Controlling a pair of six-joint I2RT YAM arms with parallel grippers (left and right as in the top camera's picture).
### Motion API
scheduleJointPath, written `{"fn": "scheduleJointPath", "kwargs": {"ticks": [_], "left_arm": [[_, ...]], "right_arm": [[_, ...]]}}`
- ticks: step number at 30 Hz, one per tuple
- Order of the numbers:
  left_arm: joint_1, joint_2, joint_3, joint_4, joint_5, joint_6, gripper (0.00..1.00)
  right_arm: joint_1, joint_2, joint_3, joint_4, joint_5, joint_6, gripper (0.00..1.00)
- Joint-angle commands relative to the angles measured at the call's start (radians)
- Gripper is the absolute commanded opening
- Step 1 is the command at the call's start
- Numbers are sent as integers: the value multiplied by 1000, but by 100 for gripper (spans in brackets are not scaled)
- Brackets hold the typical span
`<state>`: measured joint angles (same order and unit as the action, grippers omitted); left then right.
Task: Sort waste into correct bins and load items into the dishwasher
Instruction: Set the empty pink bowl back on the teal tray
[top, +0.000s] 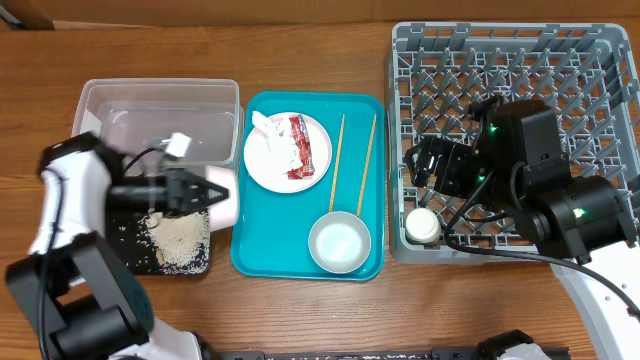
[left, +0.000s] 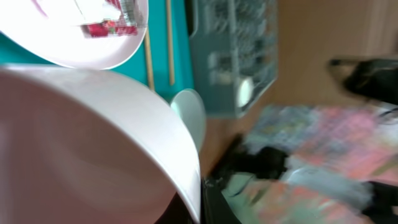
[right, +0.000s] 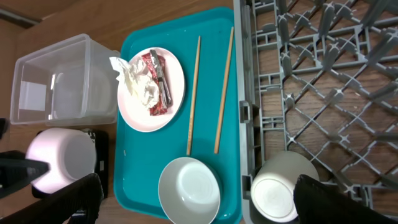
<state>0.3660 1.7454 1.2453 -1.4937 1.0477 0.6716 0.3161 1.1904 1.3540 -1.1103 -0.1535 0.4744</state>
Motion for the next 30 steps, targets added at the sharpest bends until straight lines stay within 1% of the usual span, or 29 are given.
{"fn": "scheduleJointPath", "kwargs": {"ticks": [1,3,5,7,9,11,14,16,17,19,20,21,22,24,26,28,30], "left_arm": [[-199,-74,20,153,-325,-477,4],[-318,-78,19,227,-499,-667,4],[-431,-78,12,289,-632,-805,4],[-545,-77,-6,350,-743,-924,4],[-642,-76,-27,399,-850,-1025,4],[-727,-69,-39,415,-978,-1145,7],[-816,-60,-41,406,-1089,-1254,11],[-850,-61,-41,399,-1115,-1291,15],[-863,-60,-41,398,-1116,-1297,19],[-871,-61,-39,399,-1115,-1297,34],[-869,-61,-31,399,-1115,-1296,41],[-855,-61,-10,400,-1121,-1295,53],[-842,-61,10,406,-1127,-1291,61],[-791,-61,65,443,-1126,-1255,72],[-741,-61,97,516,-1126,-1205,77],[-690,-58,103,615,-1126,-1154,77],[-651,-44,103,700,-1102,-1145,77]], "right_arm": [[5,-2,6,25,-24,-21,100],[5,-2,6,44,-90,-84,100],[5,-2,6,55,-148,-131,100],[5,-2,6,55,-158,-142,100],[5,-2,6,55,-159,-142,100],[5,-2,6,55,-158,-142,100],[5,-2,6,55,-158,-142,100],[5,-2,6,55,-158,-142,100],[5,-2,6,54,-158,-142,100],[5,-2,6,50,-158,-138,100],[5,-2,6,49,-158,-138,100],[5,-2,6,46,-158,-138,100],[5,-2,6,42,-158,-138,100],[5,-2,6,33,-158,-138,100],[5,-2,6,24,-158,-138,100],[5,-2,4,21,-158,-138,100],[5,-2,-3,22,-158,-138,100]]}}
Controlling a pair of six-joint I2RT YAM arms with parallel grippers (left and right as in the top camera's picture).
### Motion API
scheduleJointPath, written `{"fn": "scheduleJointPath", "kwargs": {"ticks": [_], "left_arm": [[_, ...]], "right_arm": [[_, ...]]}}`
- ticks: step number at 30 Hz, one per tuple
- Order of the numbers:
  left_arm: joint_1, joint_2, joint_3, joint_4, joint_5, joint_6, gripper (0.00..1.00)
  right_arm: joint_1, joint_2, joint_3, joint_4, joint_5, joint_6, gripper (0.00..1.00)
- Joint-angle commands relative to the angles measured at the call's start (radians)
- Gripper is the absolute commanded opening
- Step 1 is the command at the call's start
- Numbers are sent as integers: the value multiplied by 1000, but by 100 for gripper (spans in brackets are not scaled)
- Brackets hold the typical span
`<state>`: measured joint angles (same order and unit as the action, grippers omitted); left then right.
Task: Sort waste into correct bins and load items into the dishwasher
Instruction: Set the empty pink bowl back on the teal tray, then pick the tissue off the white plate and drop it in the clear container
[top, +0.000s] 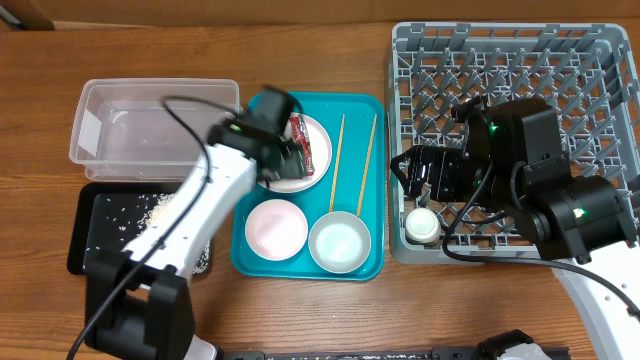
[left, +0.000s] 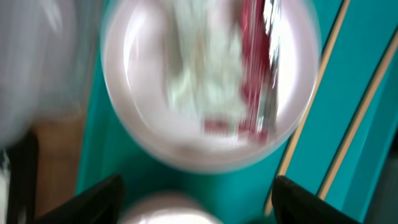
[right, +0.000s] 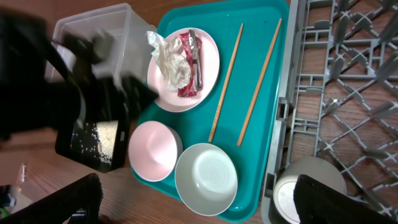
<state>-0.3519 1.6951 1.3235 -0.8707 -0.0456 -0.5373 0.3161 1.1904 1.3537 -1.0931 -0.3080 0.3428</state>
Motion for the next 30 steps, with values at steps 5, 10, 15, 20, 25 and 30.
{"fn": "scheduleJointPath", "kwargs": {"ticks": [5,10,15,20,25,30], "left_arm": [[82,98,26,231,54,118,75],[76,210,26,274,55,123,70],[76,272,26,273,53,136,43],[76,264,51,222,76,153,4],[81,186,247,-11,33,153,4],[130,108,427,-206,-144,158,4]], "right_arm": [[5,5,-7,-21,0,-7,100],[5,16,-7,-34,0,-7,100],[5,26,-7,-39,0,-7,100],[5,26,-7,-40,4,-7,100],[5,26,-7,-50,3,-7,100],[5,26,-7,-64,3,-7,100]]}}
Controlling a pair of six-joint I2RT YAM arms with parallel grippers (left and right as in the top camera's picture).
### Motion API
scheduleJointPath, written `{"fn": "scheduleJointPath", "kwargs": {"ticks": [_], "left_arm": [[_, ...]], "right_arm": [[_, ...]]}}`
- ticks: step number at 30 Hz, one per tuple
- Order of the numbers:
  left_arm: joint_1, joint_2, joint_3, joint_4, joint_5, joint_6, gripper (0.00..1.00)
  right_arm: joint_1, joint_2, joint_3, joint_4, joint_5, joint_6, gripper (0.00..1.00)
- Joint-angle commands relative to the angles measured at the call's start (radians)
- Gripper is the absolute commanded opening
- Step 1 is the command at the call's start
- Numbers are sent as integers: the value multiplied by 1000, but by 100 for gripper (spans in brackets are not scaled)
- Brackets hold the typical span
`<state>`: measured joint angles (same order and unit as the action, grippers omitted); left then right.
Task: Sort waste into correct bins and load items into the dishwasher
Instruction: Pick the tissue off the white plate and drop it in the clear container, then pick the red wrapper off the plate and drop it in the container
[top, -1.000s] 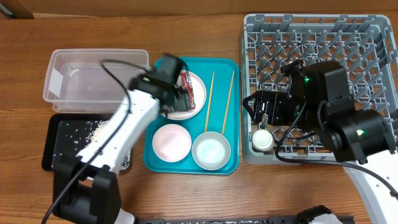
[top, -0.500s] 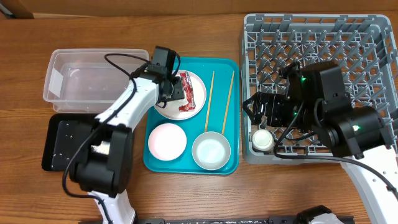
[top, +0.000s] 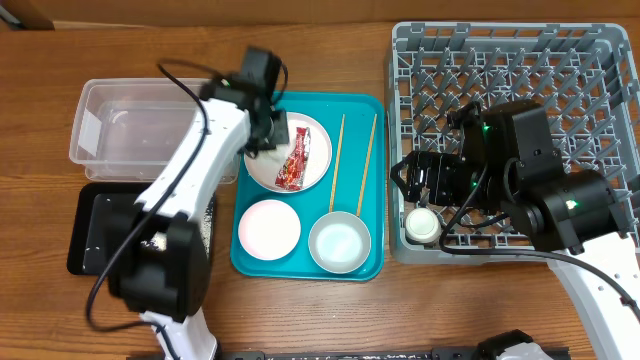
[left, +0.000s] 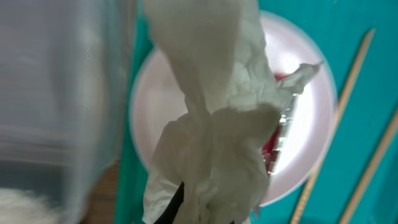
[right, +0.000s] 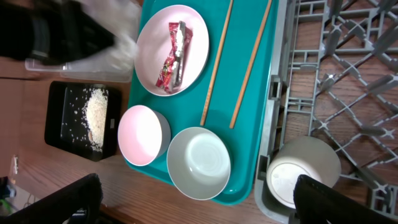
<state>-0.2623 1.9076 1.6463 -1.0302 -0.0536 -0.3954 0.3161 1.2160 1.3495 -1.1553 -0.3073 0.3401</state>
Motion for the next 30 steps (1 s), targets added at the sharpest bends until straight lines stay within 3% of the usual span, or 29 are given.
{"fn": "scheduleJointPath", "kwargs": {"ticks": [1,6,7,9,11,13,15,20,27,28,30], "left_arm": [[52,-111,106,-53,-156,27,4],[130,-98,92,-91,-330,-13,6],[154,-85,89,-86,-328,-28,11],[187,-68,89,-69,-240,-31,42],[198,-64,89,-51,-89,-7,49],[179,-64,89,-9,42,58,49],[144,-63,89,7,82,76,49],[-20,-12,60,19,-37,154,51],[-140,201,18,72,-84,131,52],[-139,222,18,75,-79,121,51],[-139,250,18,77,-66,122,27]], "right_arm": [[5,0,-3,-2,3,-4,100],[5,0,-3,-3,2,-4,100],[5,0,-3,-5,3,-4,100],[5,0,-3,-6,3,-4,100],[5,0,-3,-5,3,-4,100],[5,0,-3,-3,3,-4,100],[5,0,-3,-2,3,-4,100],[5,0,-3,-3,3,-4,100],[5,0,-3,-3,3,-4,100],[5,0,-3,-2,3,-4,100],[5,0,-3,-2,3,-4,100]]}}
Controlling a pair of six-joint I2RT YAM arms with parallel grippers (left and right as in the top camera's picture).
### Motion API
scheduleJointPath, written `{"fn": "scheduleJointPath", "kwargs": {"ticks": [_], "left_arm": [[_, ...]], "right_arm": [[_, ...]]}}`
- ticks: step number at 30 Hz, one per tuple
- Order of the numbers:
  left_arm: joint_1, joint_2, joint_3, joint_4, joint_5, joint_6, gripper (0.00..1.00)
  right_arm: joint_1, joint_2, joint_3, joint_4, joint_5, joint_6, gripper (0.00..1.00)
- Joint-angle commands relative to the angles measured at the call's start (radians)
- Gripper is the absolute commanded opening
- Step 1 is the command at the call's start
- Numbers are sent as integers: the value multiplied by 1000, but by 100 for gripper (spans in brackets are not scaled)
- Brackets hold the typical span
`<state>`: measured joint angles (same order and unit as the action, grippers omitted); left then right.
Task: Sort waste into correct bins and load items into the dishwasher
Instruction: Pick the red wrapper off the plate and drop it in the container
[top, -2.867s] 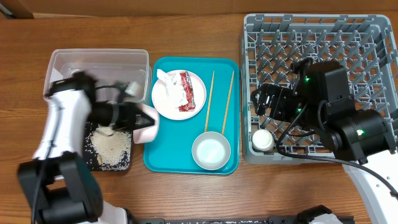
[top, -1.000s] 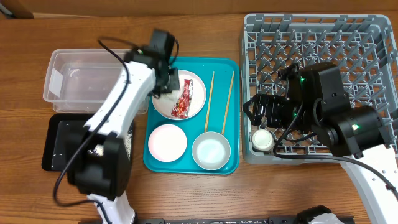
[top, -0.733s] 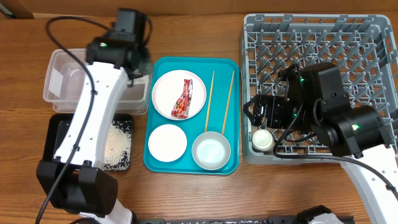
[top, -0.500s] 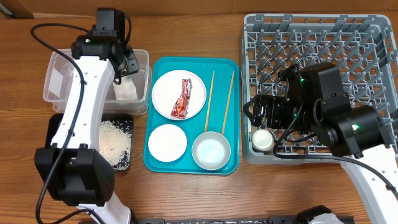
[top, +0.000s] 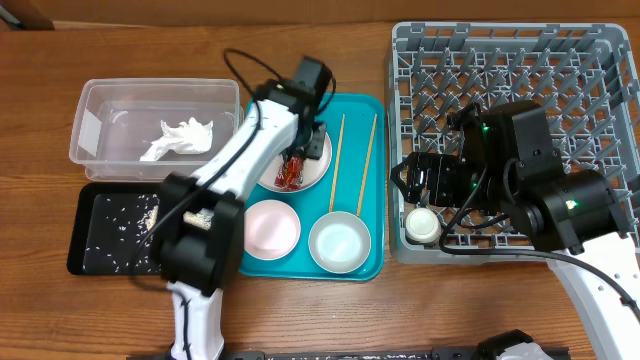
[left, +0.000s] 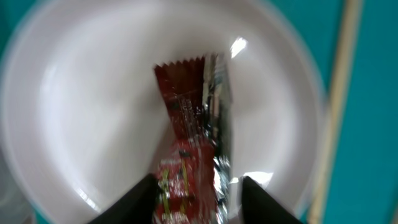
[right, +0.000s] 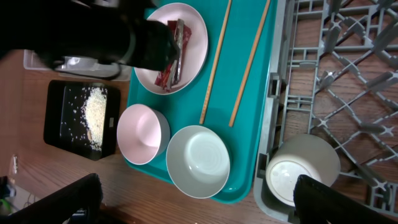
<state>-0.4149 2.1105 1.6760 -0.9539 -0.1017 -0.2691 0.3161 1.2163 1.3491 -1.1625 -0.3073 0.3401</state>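
Note:
A red snack wrapper lies on the white plate on the teal tray. My left gripper is open low over the plate, one finger on each side of the wrapper's near end. The crumpled white napkin lies in the clear bin. A pink bowl, a pale bowl and two chopsticks rest on the tray. My right gripper hangs open over the dish rack's front left corner, above a white cup.
A black tray scattered with rice sits in front of the clear bin. The left arm stretches across the tray's left side. The wooden table's front edge runs below the tray.
The napkin that my left gripper held beside the plate now lies in the clear bin. The gripper is open over the red wrapper. The right arm has not moved.
My left gripper held the pink bowl tipped over the black tray with rice in it. Then the bowl stood on the teal tray and the gripper was over the plate. Then it held the napkin, which now lies in the clear bin.

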Motion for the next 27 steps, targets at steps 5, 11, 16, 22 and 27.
{"fn": "scheduleJointPath", "kwargs": {"ticks": [5,11,16,22,27], "left_arm": [[29,34,36,-64,-9,0,4],[107,-89,195,-206,-14,-45,4],[234,-188,206,-209,-98,-86,4],[382,-160,205,-187,-35,6,58],[374,-200,212,-251,27,75,44]], "right_arm": [[5,0,-3,8,3,-4,100],[5,0,-3,2,3,-4,100],[5,0,-3,1,3,-4,100],[5,0,-3,4,3,-4,100],[5,0,-3,0,3,-4,100]]}}
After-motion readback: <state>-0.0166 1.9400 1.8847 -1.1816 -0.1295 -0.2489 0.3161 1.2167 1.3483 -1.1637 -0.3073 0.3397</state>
